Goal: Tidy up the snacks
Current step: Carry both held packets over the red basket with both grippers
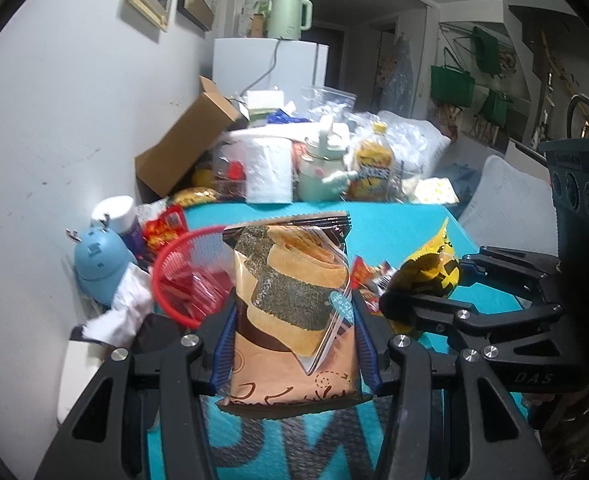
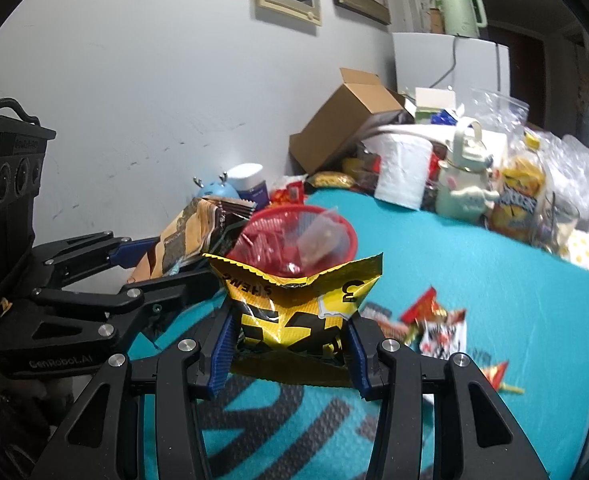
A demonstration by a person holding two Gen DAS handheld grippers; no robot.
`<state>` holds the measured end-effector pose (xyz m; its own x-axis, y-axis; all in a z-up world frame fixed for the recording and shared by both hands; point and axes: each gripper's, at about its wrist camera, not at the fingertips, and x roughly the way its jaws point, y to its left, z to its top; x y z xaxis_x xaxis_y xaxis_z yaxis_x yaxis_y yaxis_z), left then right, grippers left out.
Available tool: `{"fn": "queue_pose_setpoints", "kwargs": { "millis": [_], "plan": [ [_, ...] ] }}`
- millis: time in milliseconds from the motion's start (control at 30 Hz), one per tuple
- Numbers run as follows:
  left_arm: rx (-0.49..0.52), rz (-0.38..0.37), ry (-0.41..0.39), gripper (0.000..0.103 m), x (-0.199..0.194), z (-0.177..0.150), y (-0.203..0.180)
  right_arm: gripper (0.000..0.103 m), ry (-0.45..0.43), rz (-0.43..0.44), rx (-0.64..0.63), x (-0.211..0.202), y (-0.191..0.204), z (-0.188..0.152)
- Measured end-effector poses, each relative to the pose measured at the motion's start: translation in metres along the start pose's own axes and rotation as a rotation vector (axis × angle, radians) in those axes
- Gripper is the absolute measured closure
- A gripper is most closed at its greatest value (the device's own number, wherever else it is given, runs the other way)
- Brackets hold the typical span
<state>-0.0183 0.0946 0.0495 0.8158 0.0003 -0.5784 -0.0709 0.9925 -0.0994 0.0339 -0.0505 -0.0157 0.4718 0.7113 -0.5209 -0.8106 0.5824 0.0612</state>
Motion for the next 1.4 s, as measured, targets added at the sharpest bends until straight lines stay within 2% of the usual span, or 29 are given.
{"fn": "queue_pose_setpoints", "kwargs": {
  "millis": [400,700,1033,1400],
  "plan": [
    [-0.038,0.08,-0.037,0.054,0.017,0.026,0.048,0.056,0.0,0.017,-0.063,0.042,0.003,0.045],
    [-0.058,0.112,-0.007,0.054,0.049,0.037,0.077,0.056,0.035,0.026,-0.083,0.087,-0.003,0.065],
    [-0.074,0.106,0.066,0.054,0.094,0.037,0.099,0.056,0.11,0.014,-0.067,0.139,-0.018,0.064],
    [-0.054,0.074,0.114,0.054,0.13,0.044,0.102,0.056,0.157,0.012,-0.054,0.166,-0.027,0.053]
  ]
}}
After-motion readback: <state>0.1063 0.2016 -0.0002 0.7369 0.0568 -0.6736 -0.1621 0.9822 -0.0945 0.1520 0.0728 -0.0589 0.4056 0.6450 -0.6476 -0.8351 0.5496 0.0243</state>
